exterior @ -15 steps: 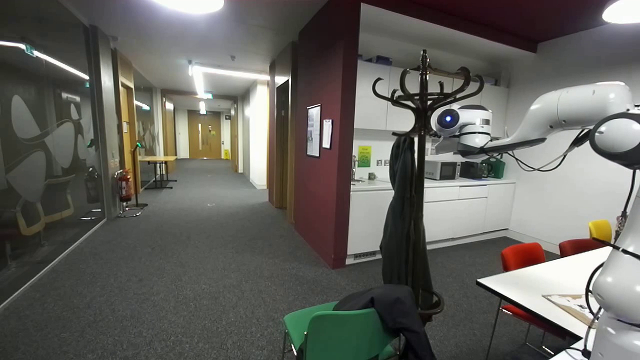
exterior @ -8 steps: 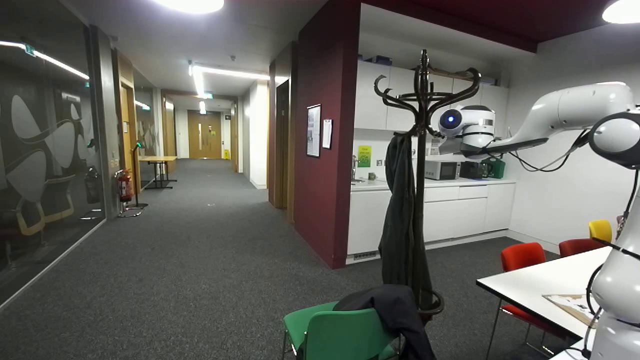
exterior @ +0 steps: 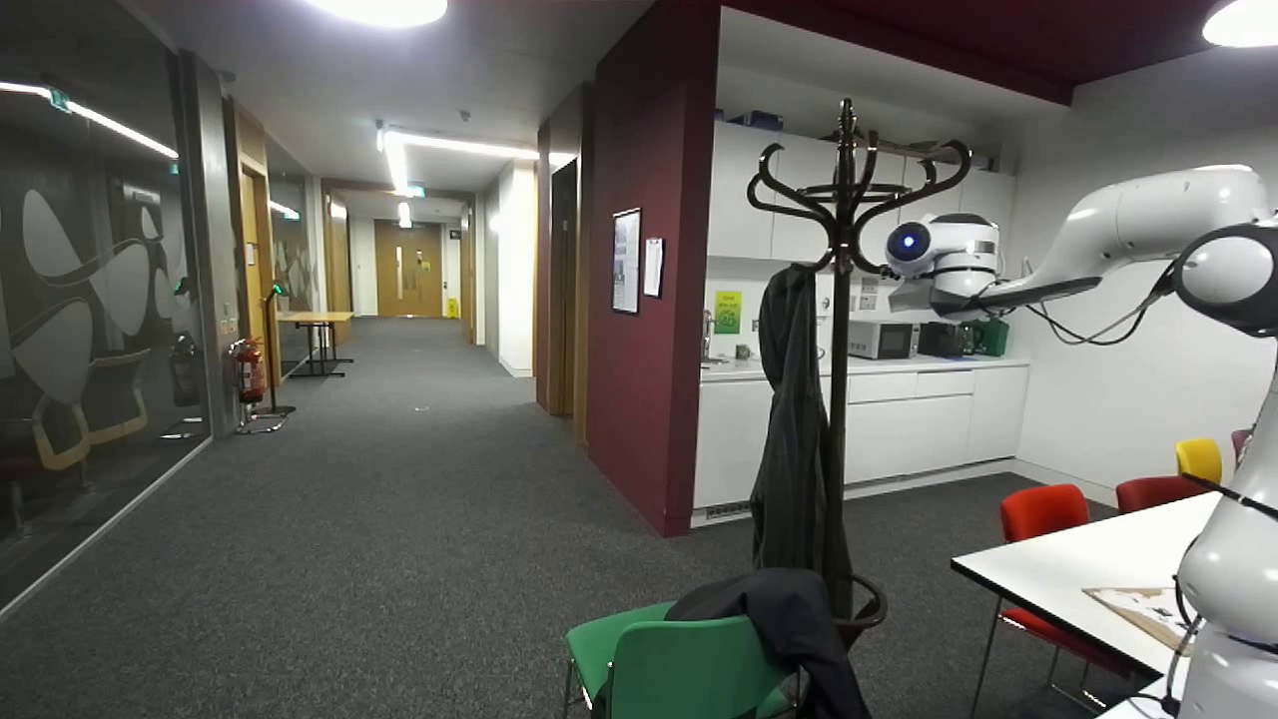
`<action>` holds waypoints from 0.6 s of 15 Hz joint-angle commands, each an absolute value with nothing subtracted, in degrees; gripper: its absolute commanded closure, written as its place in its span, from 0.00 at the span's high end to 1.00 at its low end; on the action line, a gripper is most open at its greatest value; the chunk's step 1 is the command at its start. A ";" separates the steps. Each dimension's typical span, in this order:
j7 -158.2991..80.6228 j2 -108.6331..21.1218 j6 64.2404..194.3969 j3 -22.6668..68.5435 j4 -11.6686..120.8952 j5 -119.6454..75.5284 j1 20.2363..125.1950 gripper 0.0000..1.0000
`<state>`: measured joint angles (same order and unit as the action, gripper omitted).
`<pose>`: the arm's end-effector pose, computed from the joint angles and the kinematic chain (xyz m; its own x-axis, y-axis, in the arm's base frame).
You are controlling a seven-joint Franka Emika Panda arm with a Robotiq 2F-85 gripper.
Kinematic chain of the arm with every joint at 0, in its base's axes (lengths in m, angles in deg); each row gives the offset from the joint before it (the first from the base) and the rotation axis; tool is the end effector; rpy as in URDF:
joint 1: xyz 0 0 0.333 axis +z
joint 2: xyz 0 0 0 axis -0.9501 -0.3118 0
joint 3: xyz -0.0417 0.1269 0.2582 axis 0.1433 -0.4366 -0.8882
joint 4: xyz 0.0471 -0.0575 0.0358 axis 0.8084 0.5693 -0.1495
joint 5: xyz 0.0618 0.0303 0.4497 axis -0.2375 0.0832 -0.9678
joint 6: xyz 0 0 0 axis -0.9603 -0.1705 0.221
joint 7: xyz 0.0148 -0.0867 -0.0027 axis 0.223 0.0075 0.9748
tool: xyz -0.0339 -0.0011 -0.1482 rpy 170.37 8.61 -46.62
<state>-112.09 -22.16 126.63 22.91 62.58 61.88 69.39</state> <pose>0.6647 -0.1307 0.6522 0.2540 0.0533 0.9657 -0.7777 -0.5824 0.2367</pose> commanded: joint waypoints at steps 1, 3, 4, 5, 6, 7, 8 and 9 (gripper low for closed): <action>-112.59 -20.78 125.96 23.73 64.04 62.36 68.03 1.00; -112.59 -20.81 125.82 24.18 64.12 62.27 67.58 1.00; -112.60 -20.75 125.81 24.36 64.15 62.24 67.44 1.00; -112.61 -20.51 125.63 24.29 64.31 62.29 67.42 1.00; -112.71 -20.29 125.38 24.17 64.44 62.64 67.51 1.00; -112.91 -19.91 125.42 23.94 64.61 62.86 67.68 1.00; -113.11 -19.36 125.62 23.62 64.77 63.10 67.94 1.00; -113.27 -18.89 125.60 23.29 64.85 63.30 68.16 1.00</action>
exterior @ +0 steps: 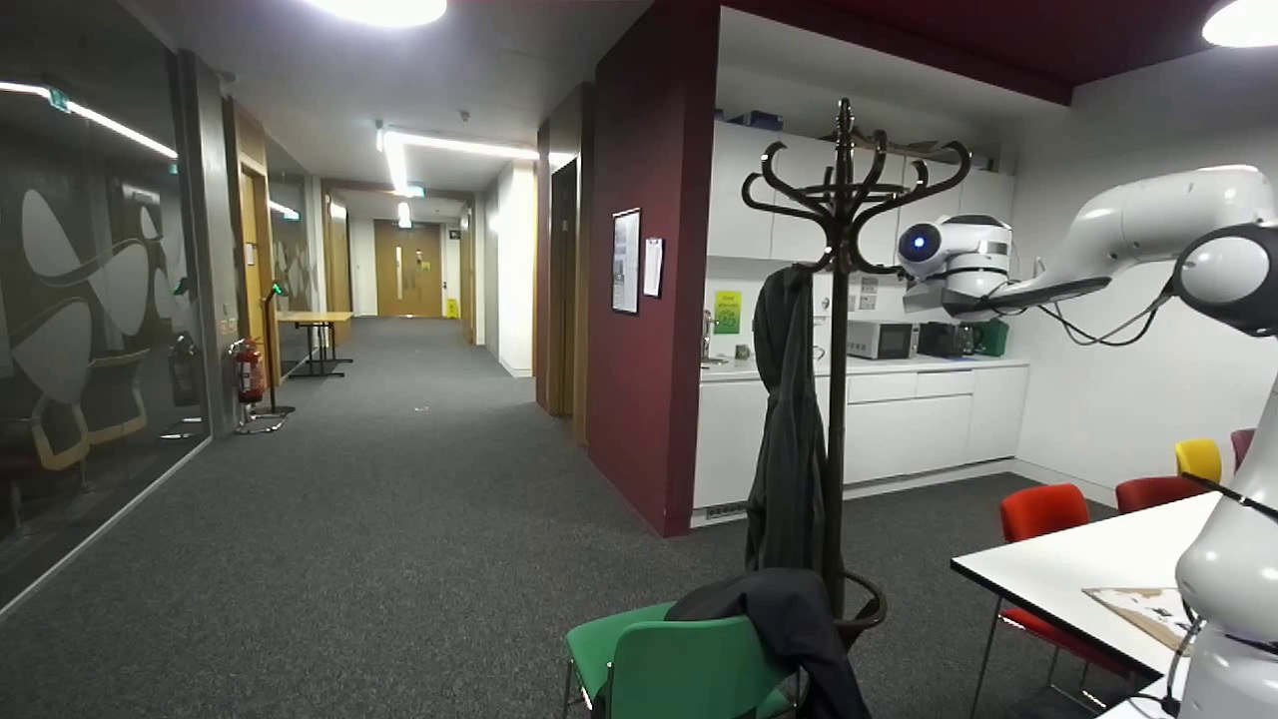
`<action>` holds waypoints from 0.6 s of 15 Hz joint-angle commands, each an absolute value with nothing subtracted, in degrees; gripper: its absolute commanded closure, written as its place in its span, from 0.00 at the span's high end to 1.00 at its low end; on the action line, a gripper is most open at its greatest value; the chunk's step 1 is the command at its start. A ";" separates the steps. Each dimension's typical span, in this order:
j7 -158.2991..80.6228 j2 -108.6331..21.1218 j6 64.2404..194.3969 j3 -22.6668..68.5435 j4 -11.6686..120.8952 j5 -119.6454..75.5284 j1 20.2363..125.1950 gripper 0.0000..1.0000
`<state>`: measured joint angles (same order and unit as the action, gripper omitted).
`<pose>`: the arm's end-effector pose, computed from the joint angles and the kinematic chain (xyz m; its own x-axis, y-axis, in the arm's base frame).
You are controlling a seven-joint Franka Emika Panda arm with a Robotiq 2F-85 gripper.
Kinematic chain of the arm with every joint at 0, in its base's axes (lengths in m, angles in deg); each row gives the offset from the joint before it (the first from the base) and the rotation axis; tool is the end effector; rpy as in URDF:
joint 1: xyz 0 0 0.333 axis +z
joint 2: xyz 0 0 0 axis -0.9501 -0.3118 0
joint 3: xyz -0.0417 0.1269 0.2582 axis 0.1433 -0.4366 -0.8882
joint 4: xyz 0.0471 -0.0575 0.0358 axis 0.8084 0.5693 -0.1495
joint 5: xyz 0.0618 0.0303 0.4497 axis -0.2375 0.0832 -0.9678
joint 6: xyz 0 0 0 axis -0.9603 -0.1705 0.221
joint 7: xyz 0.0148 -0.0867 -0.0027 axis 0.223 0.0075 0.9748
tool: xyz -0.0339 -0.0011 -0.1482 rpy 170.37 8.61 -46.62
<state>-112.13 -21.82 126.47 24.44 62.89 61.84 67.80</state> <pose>0.6545 -0.1677 0.6525 0.2554 0.0351 0.9662 -0.8100 -0.5379 0.2336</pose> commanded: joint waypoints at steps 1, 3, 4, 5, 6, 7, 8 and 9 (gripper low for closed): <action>-113.36 -18.15 125.60 22.83 64.98 63.28 68.54 1.00; -113.35 -16.67 125.52 21.74 65.19 63.09 69.12 1.00; -113.37 -15.90 125.63 21.07 65.29 63.12 69.43 1.00; -113.44 -15.10 125.82 20.49 65.39 63.19 69.85 1.00; -113.48 -14.38 125.91 19.85 65.45 63.29 70.27 1.00; -113.48 -13.69 125.93 19.24 65.48 63.35 70.73 1.00; -113.55 -13.26 126.19 18.67 65.44 63.45 71.08 1.00; -113.50 -12.91 126.46 18.17 65.41 63.46 71.51 1.00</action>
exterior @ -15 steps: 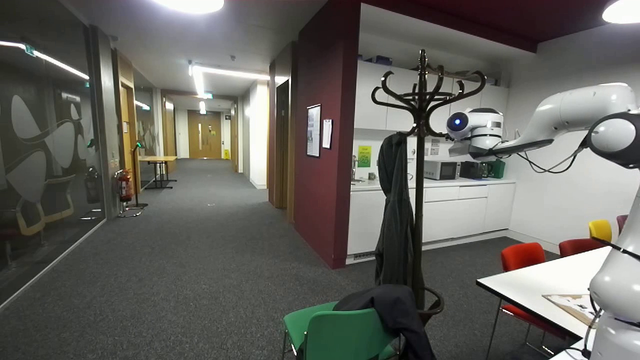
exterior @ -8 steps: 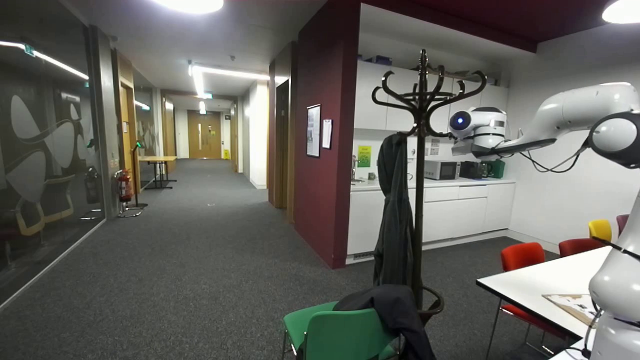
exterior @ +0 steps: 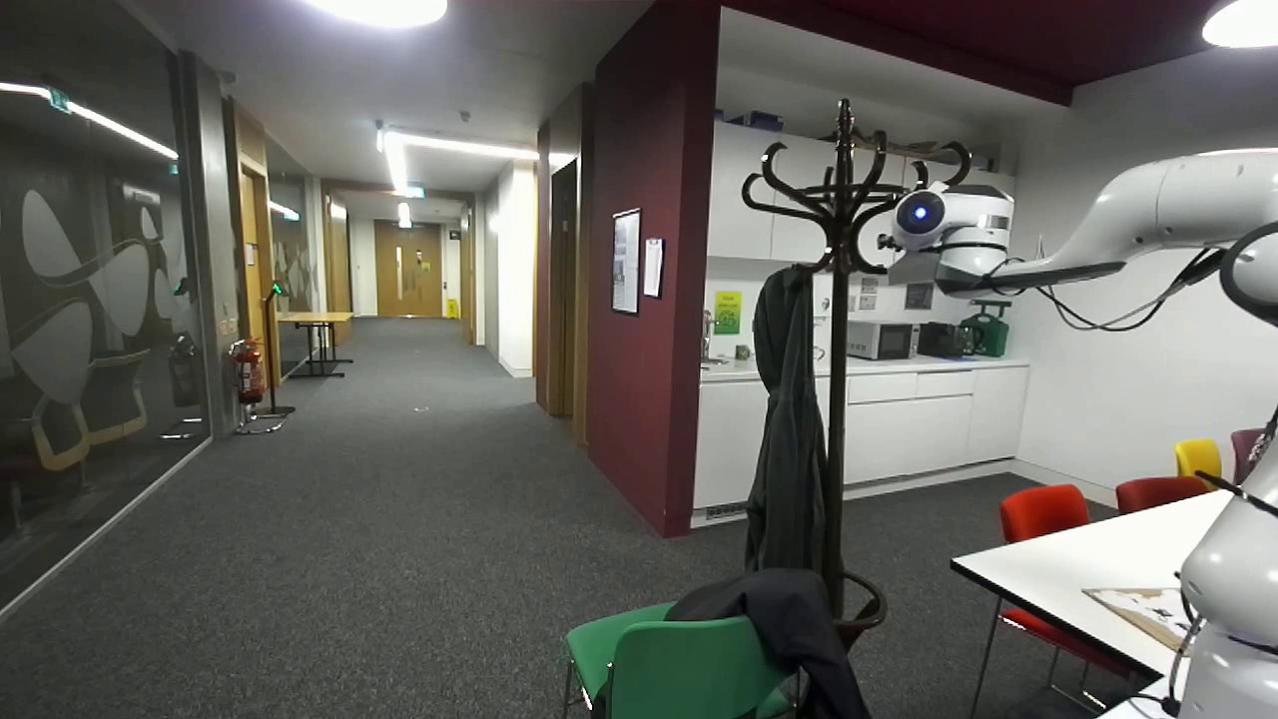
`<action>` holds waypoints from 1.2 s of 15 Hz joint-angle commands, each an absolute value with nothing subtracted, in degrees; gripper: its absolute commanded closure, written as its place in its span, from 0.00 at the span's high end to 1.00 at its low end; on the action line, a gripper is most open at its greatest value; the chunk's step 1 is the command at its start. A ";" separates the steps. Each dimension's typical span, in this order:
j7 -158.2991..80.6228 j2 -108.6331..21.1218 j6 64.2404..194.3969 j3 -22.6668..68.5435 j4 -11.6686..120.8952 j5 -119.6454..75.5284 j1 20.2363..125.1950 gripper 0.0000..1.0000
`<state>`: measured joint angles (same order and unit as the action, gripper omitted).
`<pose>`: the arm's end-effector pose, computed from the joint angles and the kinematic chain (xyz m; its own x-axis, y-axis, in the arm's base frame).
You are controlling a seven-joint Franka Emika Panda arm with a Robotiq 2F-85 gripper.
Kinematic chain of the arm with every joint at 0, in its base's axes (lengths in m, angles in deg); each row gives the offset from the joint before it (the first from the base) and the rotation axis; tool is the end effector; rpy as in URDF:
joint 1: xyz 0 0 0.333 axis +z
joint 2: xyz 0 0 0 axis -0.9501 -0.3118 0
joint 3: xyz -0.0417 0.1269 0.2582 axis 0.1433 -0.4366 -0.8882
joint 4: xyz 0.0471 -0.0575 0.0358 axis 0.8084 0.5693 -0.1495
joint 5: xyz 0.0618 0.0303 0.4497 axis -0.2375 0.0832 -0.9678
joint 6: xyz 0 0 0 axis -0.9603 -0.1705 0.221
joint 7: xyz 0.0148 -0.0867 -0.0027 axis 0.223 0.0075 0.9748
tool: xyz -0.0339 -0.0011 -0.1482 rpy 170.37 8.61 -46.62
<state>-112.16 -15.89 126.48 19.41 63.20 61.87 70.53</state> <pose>0.6349 -0.0745 0.7177 0.1520 0.0797 0.9852 -0.7502 -0.6396 0.1675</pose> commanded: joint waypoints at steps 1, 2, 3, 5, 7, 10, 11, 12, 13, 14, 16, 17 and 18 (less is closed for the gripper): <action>-113.46 -12.74 126.80 17.70 65.41 63.49 71.90 1.00; -113.35 -12.60 127.14 17.31 65.39 63.33 72.24 1.00; -113.32 -12.73 127.42 16.97 65.41 63.28 72.63 1.00; -113.01 -13.29 127.68 16.41 65.22 63.07 73.30 1.00; -113.05 -13.82 127.98 15.98 65.23 63.07 73.88 1.00; -113.05 -15.02 128.92 15.69 64.59 63.24 74.34 1.00; -113.07 -15.38 129.35 15.63 64.37 63.27 74.34 1.00; -113.05 -15.81 129.61 15.65 64.16 63.10 74.31 1.00; -112.98 -16.13 129.58 15.62 64.07 63.08 74.27 1.00; -112.94 -16.50 129.66 15.68 64.05 62.94 74.23 1.00; -112.70 -17.38 129.52 15.76 63.98 62.75 74.17 1.00; -112.61 -17.77 129.50 15.80 63.94 62.65 74.16 1.00; -112.53 -18.16 129.48 15.81 63.87 62.60 74.16 1.00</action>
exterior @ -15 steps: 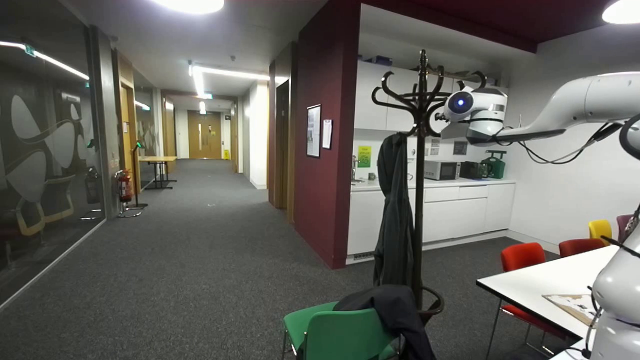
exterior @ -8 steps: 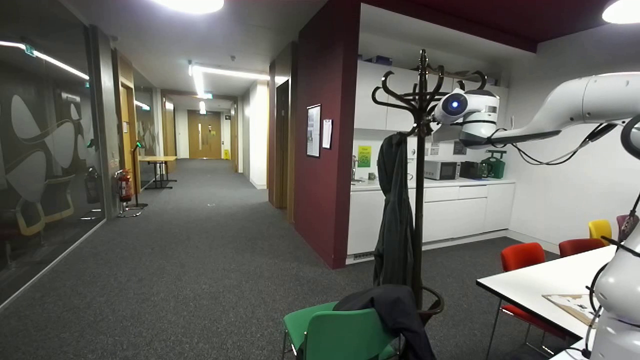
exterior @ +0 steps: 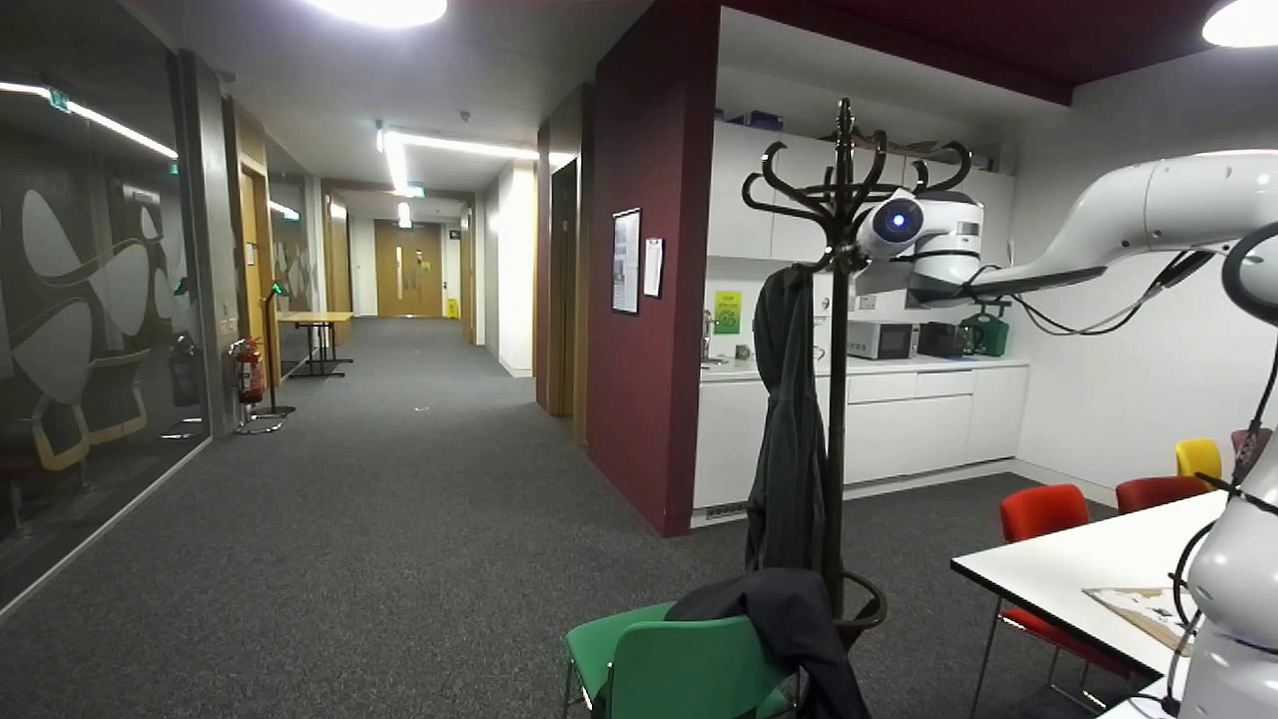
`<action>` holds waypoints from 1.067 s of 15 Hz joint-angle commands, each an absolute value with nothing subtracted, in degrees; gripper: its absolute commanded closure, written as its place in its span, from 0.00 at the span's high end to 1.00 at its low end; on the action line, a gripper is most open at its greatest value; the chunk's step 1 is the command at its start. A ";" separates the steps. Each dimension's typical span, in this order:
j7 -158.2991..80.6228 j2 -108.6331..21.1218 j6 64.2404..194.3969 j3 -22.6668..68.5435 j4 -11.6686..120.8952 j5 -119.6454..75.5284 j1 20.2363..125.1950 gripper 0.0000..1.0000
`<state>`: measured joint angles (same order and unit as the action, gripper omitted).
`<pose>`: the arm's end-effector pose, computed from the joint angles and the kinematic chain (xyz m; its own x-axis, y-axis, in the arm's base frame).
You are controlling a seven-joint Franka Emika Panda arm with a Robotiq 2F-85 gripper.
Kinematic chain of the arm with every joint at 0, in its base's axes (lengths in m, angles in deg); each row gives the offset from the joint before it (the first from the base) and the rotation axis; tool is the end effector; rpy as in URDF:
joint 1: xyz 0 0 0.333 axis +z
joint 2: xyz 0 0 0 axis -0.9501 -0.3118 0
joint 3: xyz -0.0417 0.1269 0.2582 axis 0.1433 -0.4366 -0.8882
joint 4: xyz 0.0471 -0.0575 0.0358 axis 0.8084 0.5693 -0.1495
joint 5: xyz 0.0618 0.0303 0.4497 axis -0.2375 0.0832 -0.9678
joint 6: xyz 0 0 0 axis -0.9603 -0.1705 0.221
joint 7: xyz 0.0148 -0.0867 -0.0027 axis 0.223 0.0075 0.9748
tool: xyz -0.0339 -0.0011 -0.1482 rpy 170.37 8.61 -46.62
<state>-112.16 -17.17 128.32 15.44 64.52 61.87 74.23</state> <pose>0.6498 0.0212 0.6898 0.1785 0.1202 0.9766 -0.6273 -0.7507 0.2071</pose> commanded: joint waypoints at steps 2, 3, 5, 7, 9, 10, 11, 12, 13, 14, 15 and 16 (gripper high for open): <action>-112.34 -18.89 129.62 15.88 63.71 62.50 74.15 1.00; -112.26 -19.19 129.69 15.91 63.64 62.45 74.15 1.00; -112.21 -19.74 129.78 15.95 63.51 62.51 74.13 1.00; -112.40 -20.34 130.32 16.17 63.21 62.79 73.98 1.00; -112.45 -20.99 130.42 16.32 62.70 62.91 73.88 1.00; -112.50 -21.29 130.44 16.39 62.48 62.98 73.85 1.00; -112.50 -21.58 130.41 16.47 62.32 62.94 73.83 1.00; -112.47 -21.79 130.36 16.54 62.27 62.97 73.79 1.00; -112.41 -21.94 130.30 16.63 62.27 62.90 73.74 1.00; -112.49 -21.97 130.34 16.75 62.32 62.96 73.67 1.00; -112.48 -22.00 130.41 16.89 62.31 62.99 73.58 1.00; -112.43 -22.04 130.39 17.00 62.24 63.03 73.53 1.00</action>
